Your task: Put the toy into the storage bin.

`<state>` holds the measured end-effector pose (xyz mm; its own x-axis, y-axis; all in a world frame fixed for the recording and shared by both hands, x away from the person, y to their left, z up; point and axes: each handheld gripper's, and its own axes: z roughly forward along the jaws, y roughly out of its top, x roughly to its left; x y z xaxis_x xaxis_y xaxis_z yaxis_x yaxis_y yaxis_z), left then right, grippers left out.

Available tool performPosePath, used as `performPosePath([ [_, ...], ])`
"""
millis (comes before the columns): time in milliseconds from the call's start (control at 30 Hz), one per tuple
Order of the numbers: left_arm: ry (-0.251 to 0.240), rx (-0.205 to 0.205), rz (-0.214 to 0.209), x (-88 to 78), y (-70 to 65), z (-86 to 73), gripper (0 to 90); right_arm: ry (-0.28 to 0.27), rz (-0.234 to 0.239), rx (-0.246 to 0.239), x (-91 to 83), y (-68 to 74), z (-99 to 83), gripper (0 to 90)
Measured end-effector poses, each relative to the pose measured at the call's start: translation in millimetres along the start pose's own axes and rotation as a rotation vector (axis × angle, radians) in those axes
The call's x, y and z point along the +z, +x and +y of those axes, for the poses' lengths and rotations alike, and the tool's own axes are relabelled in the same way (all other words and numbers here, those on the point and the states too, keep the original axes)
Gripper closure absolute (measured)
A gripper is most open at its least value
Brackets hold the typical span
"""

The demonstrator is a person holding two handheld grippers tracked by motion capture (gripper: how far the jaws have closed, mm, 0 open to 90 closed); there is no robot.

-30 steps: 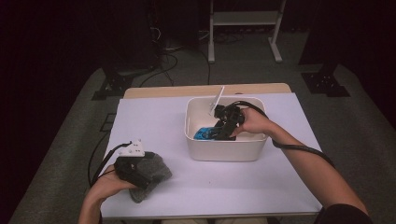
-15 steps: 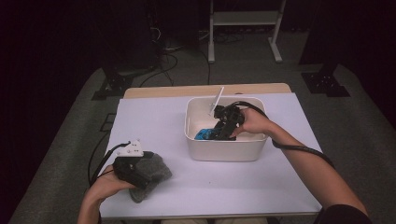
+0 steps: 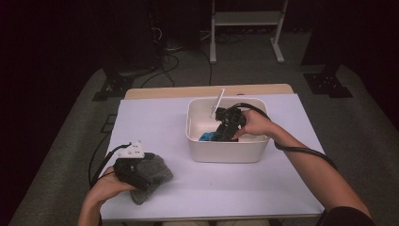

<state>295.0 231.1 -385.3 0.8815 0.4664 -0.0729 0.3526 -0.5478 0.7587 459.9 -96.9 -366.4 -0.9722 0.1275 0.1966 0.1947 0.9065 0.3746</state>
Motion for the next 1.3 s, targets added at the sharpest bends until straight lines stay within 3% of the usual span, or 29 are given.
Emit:
performPosePath([
  [733, -0.005, 0.002, 0.002, -1.8, -0.8, 0.4, 6.3, 0.013, 0.012, 0.036, 1.0, -1.9, 0.8, 25.7],
  [967, -0.005, 0.003, 0.002, -1.9, -1.3, 0.7, 6.3, -0.019, 0.012, 0.059, -5.4, -3.3, 0.8, 27.9],
  [1300, -0.012, 0.002, 0.006, -2.9, -2.4, 1.5, 6.3, -0.062, 0.001, 0.056, -13.7, -0.8, 0.4, 28.0],
])
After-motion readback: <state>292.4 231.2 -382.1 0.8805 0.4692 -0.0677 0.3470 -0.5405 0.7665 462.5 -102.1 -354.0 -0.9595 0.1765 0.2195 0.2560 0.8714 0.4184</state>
